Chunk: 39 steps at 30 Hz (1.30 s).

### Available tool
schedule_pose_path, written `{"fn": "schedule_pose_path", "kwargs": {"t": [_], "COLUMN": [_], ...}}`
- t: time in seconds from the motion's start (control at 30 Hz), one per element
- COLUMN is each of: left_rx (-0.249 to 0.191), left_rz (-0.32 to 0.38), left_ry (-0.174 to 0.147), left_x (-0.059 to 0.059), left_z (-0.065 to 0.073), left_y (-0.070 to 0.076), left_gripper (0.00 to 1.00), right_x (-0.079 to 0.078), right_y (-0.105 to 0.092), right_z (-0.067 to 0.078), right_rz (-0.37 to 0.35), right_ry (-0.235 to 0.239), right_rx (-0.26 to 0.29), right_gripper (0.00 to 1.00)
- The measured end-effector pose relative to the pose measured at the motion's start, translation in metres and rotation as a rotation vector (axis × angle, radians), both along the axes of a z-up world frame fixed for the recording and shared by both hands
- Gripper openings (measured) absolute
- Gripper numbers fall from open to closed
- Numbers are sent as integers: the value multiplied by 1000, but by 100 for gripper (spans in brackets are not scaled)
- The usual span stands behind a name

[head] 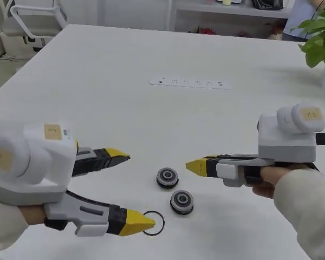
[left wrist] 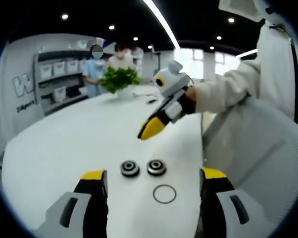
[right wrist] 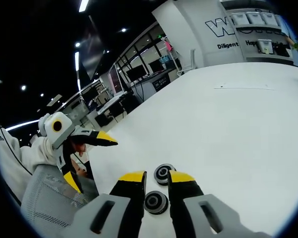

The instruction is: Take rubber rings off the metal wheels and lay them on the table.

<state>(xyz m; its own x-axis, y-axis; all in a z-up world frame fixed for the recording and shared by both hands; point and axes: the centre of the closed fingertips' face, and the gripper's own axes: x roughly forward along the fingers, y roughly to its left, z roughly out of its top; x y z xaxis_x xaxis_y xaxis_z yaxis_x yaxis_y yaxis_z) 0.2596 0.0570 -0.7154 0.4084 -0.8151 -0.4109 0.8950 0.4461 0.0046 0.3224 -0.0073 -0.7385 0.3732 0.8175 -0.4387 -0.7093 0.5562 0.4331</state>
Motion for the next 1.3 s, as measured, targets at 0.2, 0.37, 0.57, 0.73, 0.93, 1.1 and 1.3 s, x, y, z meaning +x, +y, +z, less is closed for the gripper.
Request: {"fn": "schedule_pose_path", "kwargs": {"t": [0.2, 0.37, 0.57, 0.73, 0.93, 1.1, 1.3], "left_rx": [9, 12, 9, 20, 40, -8, 53], "left_rz": [-12, -27, -57, -83, -91, -100, -149], "left_ry": [-54, -74, -101, -139, -164, -147, -108], "left_x": [15, 25, 34, 45, 55, 46, 33], "left_z": [25, 34, 48, 58, 49, 32, 1], "left_y": [-9, -20, -35, -51, -67, -68, -65], "left_gripper": [75, 75, 75, 73, 69, 67, 61], "right_x": [1, 3, 6, 7, 9, 10, 8], "right_y": [-1, -2, -3, -5, -8, -11, -13], "right_z": [1, 4, 6, 6, 3, -1, -9], "right_rz": [-7, -17, -27, -31, -40, -38, -21], "right_ry": [5, 2, 3, 3, 6, 9, 16], "right_rx": [2, 14, 24, 22, 13, -3, -34], "right_gripper": [12, 12, 12, 12, 12, 12, 13]}}
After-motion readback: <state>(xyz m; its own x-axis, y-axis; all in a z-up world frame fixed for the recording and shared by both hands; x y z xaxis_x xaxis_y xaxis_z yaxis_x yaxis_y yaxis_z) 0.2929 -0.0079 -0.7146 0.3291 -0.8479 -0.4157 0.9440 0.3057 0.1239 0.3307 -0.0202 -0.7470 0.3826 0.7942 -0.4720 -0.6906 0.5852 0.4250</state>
